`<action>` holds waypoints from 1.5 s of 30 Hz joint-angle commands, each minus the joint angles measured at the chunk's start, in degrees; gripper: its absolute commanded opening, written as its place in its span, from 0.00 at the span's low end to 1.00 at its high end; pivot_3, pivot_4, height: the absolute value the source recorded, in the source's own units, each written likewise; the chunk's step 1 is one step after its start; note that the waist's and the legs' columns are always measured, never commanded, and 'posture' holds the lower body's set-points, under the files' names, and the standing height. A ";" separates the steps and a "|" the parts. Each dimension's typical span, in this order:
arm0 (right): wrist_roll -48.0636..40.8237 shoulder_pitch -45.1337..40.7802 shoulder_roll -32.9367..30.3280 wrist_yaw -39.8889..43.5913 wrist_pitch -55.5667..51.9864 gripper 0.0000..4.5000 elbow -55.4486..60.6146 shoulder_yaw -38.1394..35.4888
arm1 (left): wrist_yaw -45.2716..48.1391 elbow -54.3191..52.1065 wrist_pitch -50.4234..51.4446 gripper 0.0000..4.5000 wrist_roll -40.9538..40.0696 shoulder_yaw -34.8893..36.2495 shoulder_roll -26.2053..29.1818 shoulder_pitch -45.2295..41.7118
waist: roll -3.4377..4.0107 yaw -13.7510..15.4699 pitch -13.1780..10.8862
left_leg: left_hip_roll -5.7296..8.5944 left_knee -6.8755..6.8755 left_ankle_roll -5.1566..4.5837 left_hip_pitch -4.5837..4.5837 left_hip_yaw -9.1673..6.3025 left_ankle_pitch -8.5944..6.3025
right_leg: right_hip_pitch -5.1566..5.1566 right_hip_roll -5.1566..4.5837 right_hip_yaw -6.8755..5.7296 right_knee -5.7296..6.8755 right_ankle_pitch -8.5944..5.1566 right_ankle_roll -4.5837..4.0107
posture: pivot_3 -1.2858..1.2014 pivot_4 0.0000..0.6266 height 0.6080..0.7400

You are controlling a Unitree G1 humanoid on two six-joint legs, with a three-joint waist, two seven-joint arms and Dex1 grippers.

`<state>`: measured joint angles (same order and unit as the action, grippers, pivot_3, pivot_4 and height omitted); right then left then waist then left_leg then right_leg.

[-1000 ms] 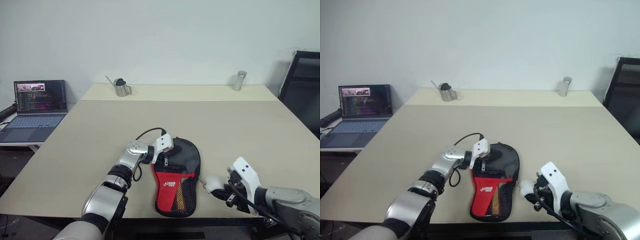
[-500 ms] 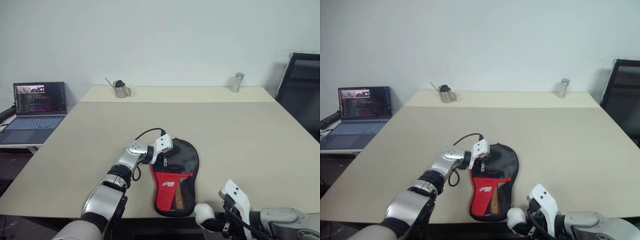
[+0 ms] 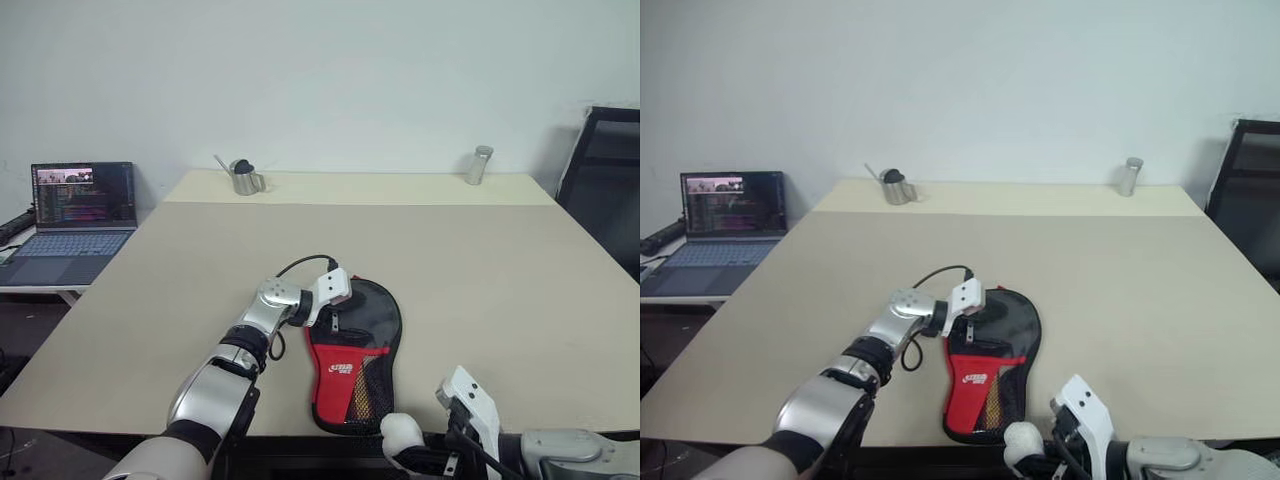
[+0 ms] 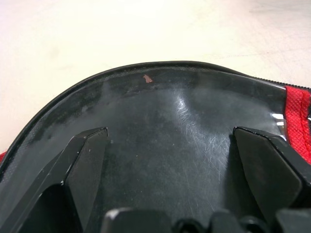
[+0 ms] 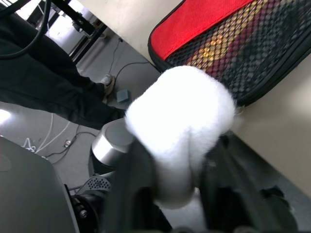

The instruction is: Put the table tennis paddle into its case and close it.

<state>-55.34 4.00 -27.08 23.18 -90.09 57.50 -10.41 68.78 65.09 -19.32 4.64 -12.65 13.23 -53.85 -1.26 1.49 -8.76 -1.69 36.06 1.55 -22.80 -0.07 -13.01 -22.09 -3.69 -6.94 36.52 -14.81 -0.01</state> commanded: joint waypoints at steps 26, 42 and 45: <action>17.33 -23.55 -6.13 12.08 47.83 0.99 -38.22 6.92 | 1.64 -24.70 11.43 1.00 -6.43 2.99 3.86 13.86 | 0.10 -0.51 -0.53 | 0.07 -0.06 -0.74 -0.75 0.60 0.00 | -0.27 0.21 -0.04 -0.48 0.17 0.55 | 0.52 0.24 1.00; 31.87 -39.23 -9.30 31.81 72.67 0.99 -79.36 8.29 | -19.01 -74.22 40.80 1.00 -17.97 18.75 14.51 40.14 | 0.23 -0.99 -2.34 | -0.06 0.15 -0.70 -1.06 0.91 0.03 | -1.14 0.22 0.29 0.45 0.18 0.51 | 0.52 0.24 1.00; 33.70 -41.79 -10.17 32.02 74.96 0.99 -83.67 7.65 | -21.45 -74.76 40.54 1.00 -17.50 18.74 15.01 41.50 | 0.23 -0.50 -2.37 | -0.04 0.25 -0.70 -1.09 0.94 0.03 | -1.14 0.20 0.30 0.47 0.18 0.50 | 0.52 0.24 1.00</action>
<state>-22.46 -36.22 -36.26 54.31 -17.50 -25.59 -1.08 48.68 -6.84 21.78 -12.56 5.31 27.79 -12.06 -1.03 0.99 -11.13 -1.76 36.32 0.85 -23.88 0.89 -12.98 -23.22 -3.48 -6.62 37.00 -14.63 0.48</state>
